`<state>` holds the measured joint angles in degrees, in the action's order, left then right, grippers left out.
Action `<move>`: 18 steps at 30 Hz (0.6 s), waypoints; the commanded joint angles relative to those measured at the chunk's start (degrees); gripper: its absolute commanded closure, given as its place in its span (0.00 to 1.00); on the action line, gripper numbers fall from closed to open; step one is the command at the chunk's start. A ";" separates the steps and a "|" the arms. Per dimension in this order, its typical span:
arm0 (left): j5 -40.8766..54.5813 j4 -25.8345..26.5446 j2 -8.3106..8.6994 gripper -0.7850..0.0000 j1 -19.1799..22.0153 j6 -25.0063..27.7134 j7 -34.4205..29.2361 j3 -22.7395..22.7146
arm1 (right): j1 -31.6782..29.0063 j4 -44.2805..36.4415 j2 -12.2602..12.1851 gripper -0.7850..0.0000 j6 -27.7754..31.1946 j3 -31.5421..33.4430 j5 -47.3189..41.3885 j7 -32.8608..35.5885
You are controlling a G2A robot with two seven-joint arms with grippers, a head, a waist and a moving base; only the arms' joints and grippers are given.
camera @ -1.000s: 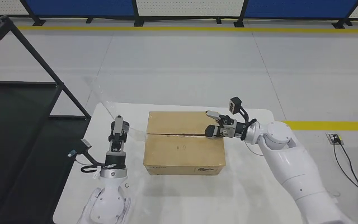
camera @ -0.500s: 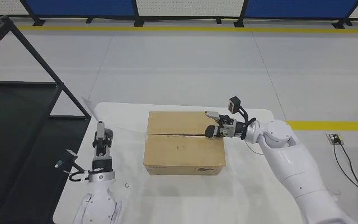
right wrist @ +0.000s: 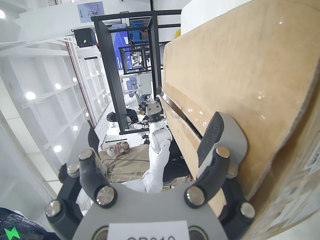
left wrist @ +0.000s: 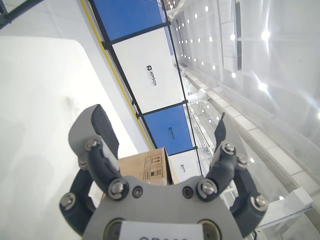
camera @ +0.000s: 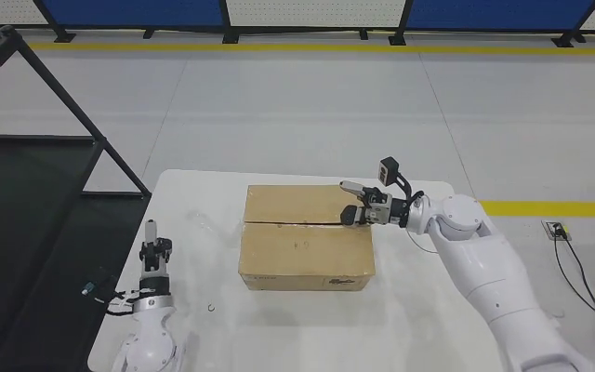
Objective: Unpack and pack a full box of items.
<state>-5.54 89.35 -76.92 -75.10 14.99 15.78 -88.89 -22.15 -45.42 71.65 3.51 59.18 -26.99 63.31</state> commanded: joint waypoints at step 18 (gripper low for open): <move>21.28 -14.85 0.22 0.00 8.27 -3.79 -33.43 2.69 | 0.52 1.25 0.16 0.00 0.71 0.41 0.61 0.07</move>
<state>13.60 75.26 -76.63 -67.42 11.26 -16.61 -86.18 -21.49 -44.05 71.90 4.21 59.39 -26.46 63.39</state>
